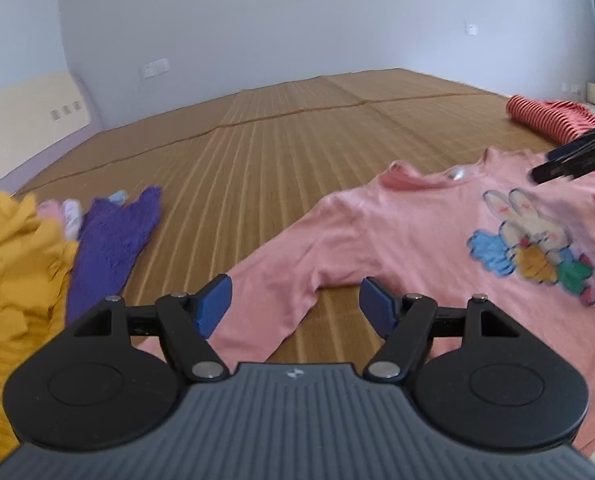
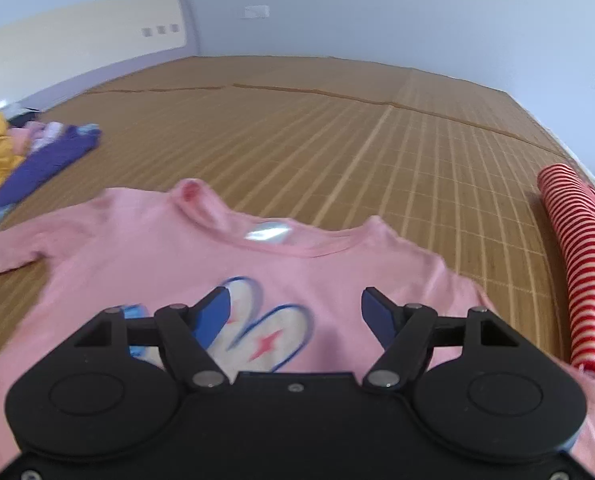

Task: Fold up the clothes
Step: 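Move the right tool over the rabbit print to smooth the front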

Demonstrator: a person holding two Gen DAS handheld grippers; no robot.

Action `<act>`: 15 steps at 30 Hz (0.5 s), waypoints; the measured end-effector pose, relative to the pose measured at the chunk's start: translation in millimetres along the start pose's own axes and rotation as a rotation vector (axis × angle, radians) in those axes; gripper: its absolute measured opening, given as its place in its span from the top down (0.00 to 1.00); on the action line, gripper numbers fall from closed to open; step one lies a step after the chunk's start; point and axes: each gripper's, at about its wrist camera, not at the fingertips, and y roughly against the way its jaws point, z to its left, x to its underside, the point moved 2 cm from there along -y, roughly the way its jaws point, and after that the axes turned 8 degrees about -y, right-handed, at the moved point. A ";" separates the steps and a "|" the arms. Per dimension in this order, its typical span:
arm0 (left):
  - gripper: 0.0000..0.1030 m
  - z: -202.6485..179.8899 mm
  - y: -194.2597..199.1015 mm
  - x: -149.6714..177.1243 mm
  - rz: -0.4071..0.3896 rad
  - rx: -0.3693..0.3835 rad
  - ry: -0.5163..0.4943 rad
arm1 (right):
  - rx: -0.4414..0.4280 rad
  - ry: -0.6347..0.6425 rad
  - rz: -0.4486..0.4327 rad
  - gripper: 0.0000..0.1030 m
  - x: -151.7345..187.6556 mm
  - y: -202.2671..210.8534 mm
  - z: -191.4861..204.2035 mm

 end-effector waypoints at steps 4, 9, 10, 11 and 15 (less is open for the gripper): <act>0.27 16.1 7.5 16.1 0.007 -0.049 0.089 | -0.062 0.001 -0.007 0.26 12.9 25.2 18.4; 0.27 42.7 20.2 34.6 0.007 -0.105 0.224 | -0.096 0.059 -0.002 0.25 26.4 39.3 46.4; 0.27 48.1 22.4 38.0 0.007 -0.115 0.251 | -0.109 0.071 -0.001 0.25 28.9 39.9 51.8; 0.27 55.0 20.5 36.9 0.008 -0.113 0.279 | -0.122 0.084 -0.002 0.25 31.3 40.0 57.4; 0.26 76.7 6.3 31.8 0.020 -0.083 0.365 | -0.152 0.109 -0.020 0.22 39.3 34.7 75.2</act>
